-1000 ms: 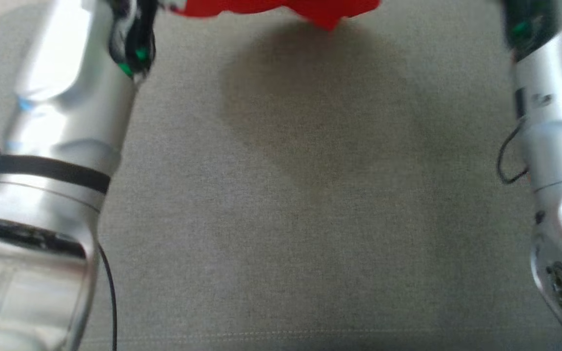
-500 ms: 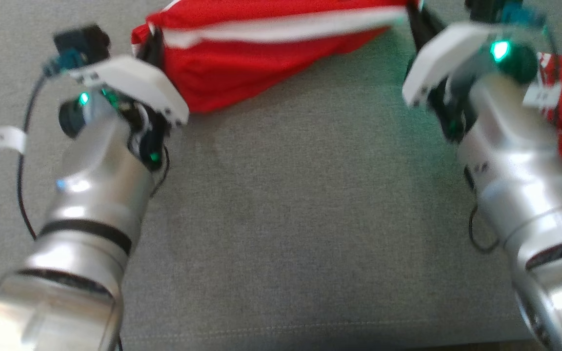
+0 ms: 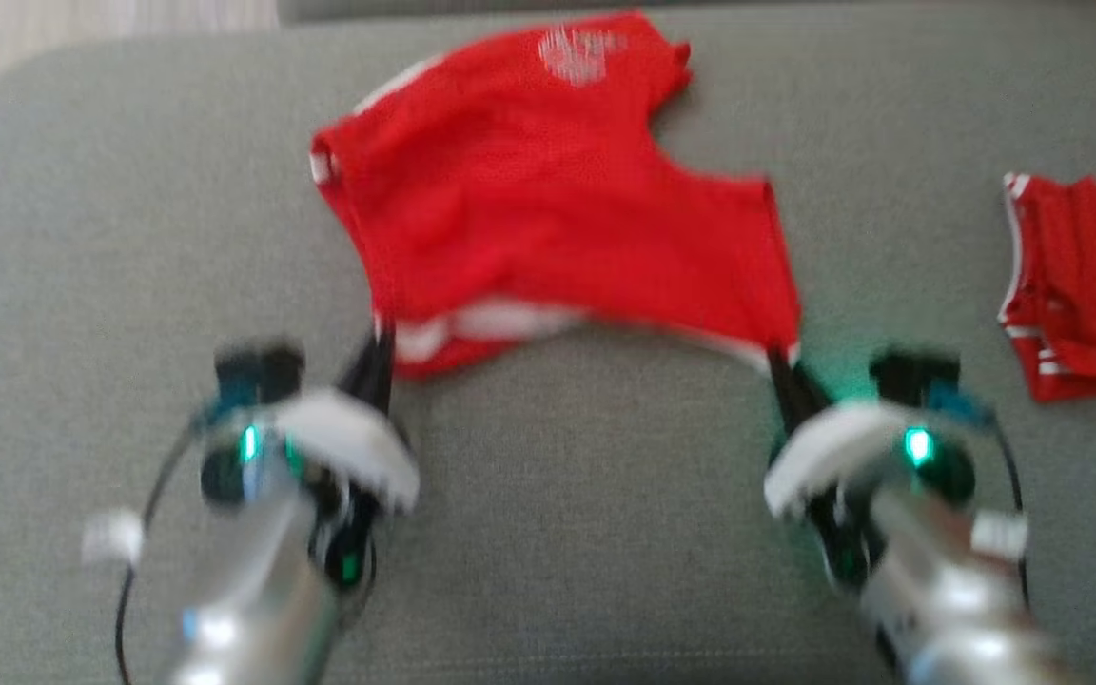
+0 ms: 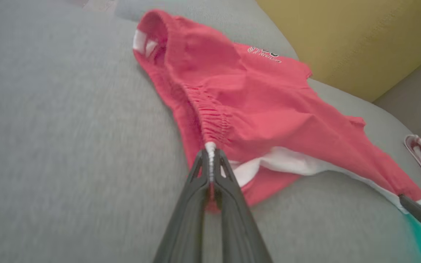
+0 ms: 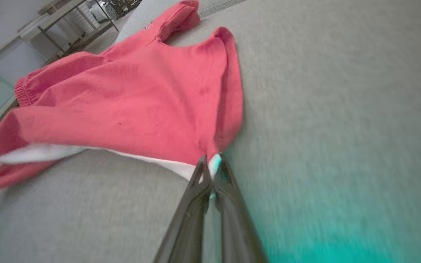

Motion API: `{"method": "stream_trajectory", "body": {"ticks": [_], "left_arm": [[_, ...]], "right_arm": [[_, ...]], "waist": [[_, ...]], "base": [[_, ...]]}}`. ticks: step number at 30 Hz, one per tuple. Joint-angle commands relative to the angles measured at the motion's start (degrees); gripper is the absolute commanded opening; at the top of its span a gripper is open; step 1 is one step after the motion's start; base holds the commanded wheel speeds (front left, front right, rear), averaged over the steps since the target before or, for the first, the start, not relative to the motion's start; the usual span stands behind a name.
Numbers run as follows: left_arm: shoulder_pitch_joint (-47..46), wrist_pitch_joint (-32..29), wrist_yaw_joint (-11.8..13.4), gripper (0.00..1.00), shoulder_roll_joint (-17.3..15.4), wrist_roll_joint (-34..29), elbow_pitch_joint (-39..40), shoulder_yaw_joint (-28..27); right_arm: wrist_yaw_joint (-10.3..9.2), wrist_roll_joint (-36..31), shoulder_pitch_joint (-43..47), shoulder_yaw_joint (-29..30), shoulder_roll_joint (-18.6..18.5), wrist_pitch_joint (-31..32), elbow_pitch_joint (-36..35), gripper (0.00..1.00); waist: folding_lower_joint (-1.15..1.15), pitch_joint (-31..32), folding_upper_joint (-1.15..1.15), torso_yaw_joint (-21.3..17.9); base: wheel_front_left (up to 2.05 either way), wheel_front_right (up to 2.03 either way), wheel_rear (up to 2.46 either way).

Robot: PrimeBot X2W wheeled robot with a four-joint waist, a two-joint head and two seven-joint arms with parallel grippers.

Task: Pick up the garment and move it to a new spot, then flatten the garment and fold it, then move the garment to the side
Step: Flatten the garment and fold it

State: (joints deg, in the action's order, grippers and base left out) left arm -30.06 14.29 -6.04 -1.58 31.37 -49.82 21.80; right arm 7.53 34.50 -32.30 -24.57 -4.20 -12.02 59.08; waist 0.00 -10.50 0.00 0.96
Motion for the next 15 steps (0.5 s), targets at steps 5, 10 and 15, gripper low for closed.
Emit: {"method": "stream_trajectory", "body": {"ticks": [5,10,15], "left_arm": [[10.5,0.7,0.8,0.00,-3.5,-2.0,9.9,-3.0],[20.7,0.5,3.0,0.00,-6.2,-3.3,19.0,-2.9],[30.3,-2.9,6.8,0.00,-8.4,-2.8,30.3,-3.3]], "right_arm": [[-0.04,0.4,10.6,1.8,-0.5,-1.4,-8.3,0.00],[-0.04,-2.7,21.5,6.3,-1.1,1.1,-18.0,0.00],[-0.04,-8.1,34.3,13.1,-0.7,8.7,-33.1,0.00]], "waist": [[0.00,6.0,0.00,-0.6],[0.00,9.1,0.00,-0.5],[0.00,11.3,0.00,-0.6]], "base": [[0.00,0.00,0.00],[0.00,0.00,0.00],[0.00,0.00,0.00]]}}
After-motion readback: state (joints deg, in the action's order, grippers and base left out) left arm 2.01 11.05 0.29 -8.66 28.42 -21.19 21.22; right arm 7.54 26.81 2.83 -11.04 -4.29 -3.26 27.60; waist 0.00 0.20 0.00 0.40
